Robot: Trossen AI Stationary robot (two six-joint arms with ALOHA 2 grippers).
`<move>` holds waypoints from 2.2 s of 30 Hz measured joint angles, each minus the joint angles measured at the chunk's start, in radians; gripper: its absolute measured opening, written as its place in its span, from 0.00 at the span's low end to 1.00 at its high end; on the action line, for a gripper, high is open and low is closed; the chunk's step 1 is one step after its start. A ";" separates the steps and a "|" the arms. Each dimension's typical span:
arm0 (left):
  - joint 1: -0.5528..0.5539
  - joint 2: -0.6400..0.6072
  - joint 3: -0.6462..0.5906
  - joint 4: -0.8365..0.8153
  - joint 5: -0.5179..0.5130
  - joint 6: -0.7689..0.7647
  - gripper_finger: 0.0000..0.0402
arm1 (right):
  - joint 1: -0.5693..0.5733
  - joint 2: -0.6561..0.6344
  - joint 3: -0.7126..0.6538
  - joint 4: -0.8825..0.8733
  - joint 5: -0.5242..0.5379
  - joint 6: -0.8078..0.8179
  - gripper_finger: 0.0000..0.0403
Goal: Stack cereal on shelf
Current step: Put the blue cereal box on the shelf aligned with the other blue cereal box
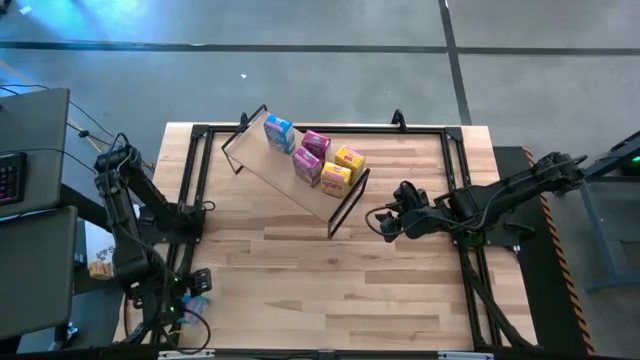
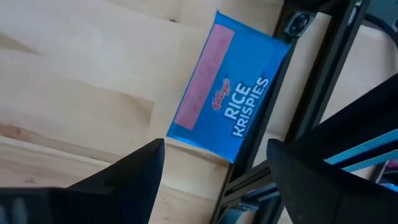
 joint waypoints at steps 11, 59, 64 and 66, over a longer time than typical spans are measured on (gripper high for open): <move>0.002 -0.032 -0.020 0.089 -0.001 0.044 0.69 | 0.000 0.000 0.000 0.000 -0.006 0.014 0.58; 0.065 0.066 -0.087 0.242 0.049 0.156 0.62 | 0.000 0.000 0.000 -0.007 -0.006 0.011 0.58; 0.100 0.066 -0.087 0.243 0.048 0.149 0.60 | 0.000 0.000 0.000 -0.014 -0.006 0.010 0.58; 0.113 0.067 -0.087 0.249 0.041 0.145 0.60 | 0.000 0.000 0.000 -0.021 -0.006 0.010 0.58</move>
